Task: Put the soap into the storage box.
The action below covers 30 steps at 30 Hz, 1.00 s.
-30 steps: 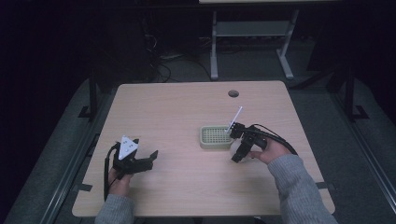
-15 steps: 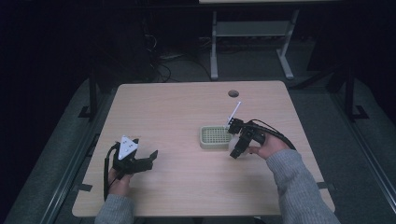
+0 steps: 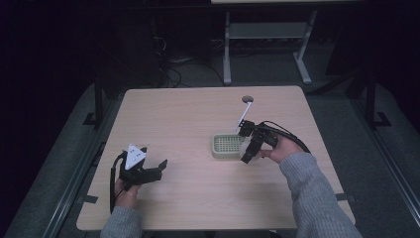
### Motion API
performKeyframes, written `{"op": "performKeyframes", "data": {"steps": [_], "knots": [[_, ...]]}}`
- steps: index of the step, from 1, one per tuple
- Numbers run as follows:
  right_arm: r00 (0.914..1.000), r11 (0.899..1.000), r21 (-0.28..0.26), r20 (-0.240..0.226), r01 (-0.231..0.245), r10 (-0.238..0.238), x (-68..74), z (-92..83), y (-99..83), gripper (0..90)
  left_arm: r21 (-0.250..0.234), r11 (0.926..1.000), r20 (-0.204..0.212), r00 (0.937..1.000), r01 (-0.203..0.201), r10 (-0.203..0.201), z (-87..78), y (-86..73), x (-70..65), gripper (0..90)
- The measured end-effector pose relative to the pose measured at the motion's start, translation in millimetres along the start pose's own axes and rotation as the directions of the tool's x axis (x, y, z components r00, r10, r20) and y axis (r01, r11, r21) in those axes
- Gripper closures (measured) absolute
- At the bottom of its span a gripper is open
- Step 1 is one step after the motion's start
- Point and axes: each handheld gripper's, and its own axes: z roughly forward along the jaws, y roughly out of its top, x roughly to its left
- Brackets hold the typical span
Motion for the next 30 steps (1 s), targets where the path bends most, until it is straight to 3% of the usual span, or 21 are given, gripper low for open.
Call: {"op": "performKeyframes", "data": {"steps": [19, 30], "knots": [[0.9999, 1.000, -0.013, -0.015, 0.006, -0.006, -8.9, -4.7, 22.5, 23.4, 0.002, 1.0000, 0.005, 1.0000, -0.002, 0.002, 0.8, 0.0, -0.4, 14.8], [1.0000, 1.000, 0.010, -0.005, 0.005, -0.004, -14.7, -4.3, 31.8, 23.4, -0.001, 1.0000, 0.004, 1.0000, 0.001, -0.001, 0.7, 0.0, -0.3, 14.8]]}}
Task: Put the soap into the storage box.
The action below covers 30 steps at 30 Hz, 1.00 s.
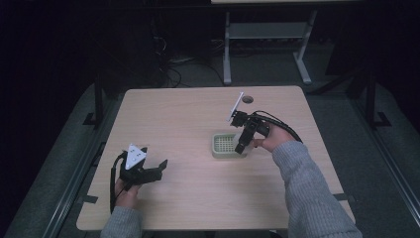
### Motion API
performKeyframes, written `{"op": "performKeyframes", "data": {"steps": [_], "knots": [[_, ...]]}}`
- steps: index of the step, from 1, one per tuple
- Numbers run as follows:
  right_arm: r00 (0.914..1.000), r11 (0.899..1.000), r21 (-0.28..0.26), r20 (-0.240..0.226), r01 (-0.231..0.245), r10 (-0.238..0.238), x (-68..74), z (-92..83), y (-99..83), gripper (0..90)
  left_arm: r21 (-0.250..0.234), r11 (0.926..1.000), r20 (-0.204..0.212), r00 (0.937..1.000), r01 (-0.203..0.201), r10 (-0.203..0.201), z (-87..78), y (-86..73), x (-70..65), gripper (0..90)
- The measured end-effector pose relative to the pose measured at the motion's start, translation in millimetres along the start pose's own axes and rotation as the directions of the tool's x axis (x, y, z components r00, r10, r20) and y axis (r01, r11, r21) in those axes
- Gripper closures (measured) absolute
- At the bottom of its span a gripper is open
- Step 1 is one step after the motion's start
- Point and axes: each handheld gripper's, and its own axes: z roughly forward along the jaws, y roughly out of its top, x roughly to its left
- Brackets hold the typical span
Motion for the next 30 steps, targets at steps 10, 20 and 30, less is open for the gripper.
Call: {"op": "performKeyframes", "data": {"steps": [10, 20, 30], "knots": [[1.0000, 1.000, -0.004, -0.003, -0.003, 0.003, -4.8, -2.4, 7.9, 23.4, -0.001, 1.0000, -0.002, 1.0000, 0.000, 0.000, -0.3, 0.1, 0.3, 14.8], [1.0000, 1.000, -0.008, -0.008, -0.004, 0.004, -7.6, -0.3, 20.1, 23.4, -0.005, 1.0000, -0.004, 1.0000, 0.003, -0.003, -0.2, 0.0, 0.8, 14.8], [1.0000, 1.000, 0.000, 0.001, 0.000, 0.000, -10.5, 10.5, 28.5, 23.5, -0.007, 1.0000, -0.004, 1.0000, 0.004, -0.004, -0.3, 0.1, 0.7, 14.8]]}}
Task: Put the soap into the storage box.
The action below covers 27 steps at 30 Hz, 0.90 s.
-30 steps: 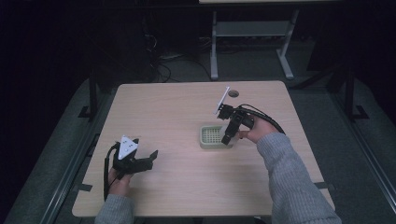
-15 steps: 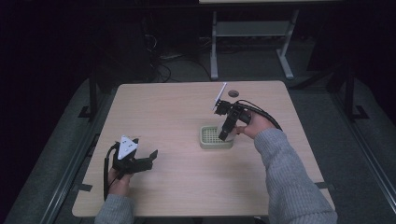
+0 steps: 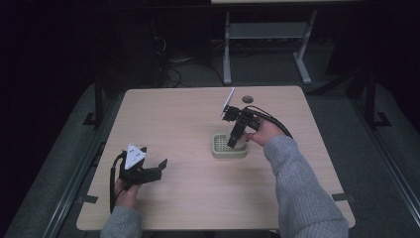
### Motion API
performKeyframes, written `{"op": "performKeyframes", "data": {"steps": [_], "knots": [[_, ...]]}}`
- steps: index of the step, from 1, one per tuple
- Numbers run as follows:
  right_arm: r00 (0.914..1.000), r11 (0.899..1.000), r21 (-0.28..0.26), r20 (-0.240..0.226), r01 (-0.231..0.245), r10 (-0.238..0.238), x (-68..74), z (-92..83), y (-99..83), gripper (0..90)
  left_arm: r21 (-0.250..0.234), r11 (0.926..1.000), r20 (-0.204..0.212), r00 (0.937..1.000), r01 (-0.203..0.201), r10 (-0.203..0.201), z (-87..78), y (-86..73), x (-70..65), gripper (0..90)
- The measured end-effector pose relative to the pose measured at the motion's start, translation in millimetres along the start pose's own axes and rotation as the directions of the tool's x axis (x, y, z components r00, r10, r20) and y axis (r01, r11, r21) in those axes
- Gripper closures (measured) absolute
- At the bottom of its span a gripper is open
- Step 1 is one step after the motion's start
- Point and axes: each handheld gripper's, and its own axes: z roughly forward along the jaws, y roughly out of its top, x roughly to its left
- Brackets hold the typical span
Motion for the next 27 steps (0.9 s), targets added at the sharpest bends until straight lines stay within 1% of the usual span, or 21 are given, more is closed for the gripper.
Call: {"op": "performKeyframes", "data": {"steps": [8, 11, 20, 25, 27], "knots": [[1.0000, 1.000, 0.002, -0.005, -0.007, 0.007, -1.9, 7.6, 5.1, 23.5, 0.003, 1.0000, 0.002, 1.0000, 0.002, -0.002, -0.4, 0.3, -0.1, 14.8], [0.9998, 1.000, 0.004, -0.003, -0.019, 0.019, -2.5, 10.2, 6.7, 23.4, 0.002, 1.0000, 0.002, 1.0000, 0.002, -0.002, -0.4, 0.4, -0.1, 14.8], [0.9998, 1.000, 0.006, -0.005, -0.016, 0.017, -4.7, 18.5, 11.3, 23.4, -0.001, 1.0000, 0.004, 1.0000, 0.004, -0.004, -0.4, 0.4, -0.3, 14.8], [0.9998, 1.000, 0.008, -0.002, -0.021, 0.021, -5.6, 21.9, 13.2, 23.4, 0.000, 1.0000, 0.004, 1.0000, 0.005, -0.005, -0.4, 0.5, -0.3, 14.8], [0.9996, 0.999, 0.014, -0.001, -0.030, 0.030, -5.7, 23.1, 13.8, 23.4, -0.001, 1.0000, 0.005, 1.0000, 0.005, -0.005, -0.3, 0.5, -0.3, 14.9]]}}
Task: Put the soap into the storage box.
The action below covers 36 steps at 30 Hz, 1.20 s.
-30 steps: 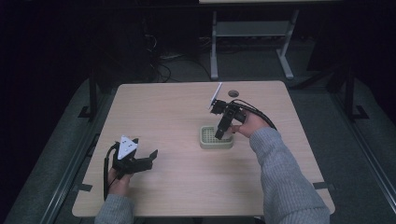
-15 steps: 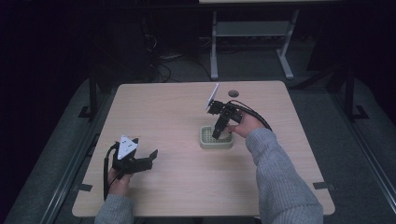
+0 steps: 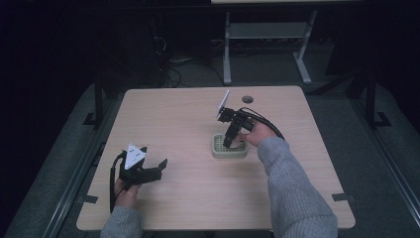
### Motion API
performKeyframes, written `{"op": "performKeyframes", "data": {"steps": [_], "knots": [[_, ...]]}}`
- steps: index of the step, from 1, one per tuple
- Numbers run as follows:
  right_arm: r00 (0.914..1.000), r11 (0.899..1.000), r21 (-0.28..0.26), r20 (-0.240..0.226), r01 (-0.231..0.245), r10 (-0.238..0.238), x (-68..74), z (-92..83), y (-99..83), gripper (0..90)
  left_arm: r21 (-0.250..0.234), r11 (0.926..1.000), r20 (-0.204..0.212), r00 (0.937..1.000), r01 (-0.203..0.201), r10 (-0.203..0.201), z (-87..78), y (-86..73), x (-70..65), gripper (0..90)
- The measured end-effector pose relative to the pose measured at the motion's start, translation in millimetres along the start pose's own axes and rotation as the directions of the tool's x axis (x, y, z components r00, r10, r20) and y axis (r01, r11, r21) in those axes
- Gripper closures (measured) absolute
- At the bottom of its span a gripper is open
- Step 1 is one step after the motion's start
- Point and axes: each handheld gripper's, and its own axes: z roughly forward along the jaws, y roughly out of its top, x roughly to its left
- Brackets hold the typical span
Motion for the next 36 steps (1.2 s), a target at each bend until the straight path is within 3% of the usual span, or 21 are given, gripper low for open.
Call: {"op": "performKeyframes", "data": {"steps": [36], "knots": [[0.9998, 0.999, 0.029, 0.001, -0.021, 0.021, -5.0, 21.4, 6.5, 23.4, 0.000, 1.0000, 0.000, 1.0000, -0.005, 0.005, -0.7, 0.2, 1.3, 14.8]]}}
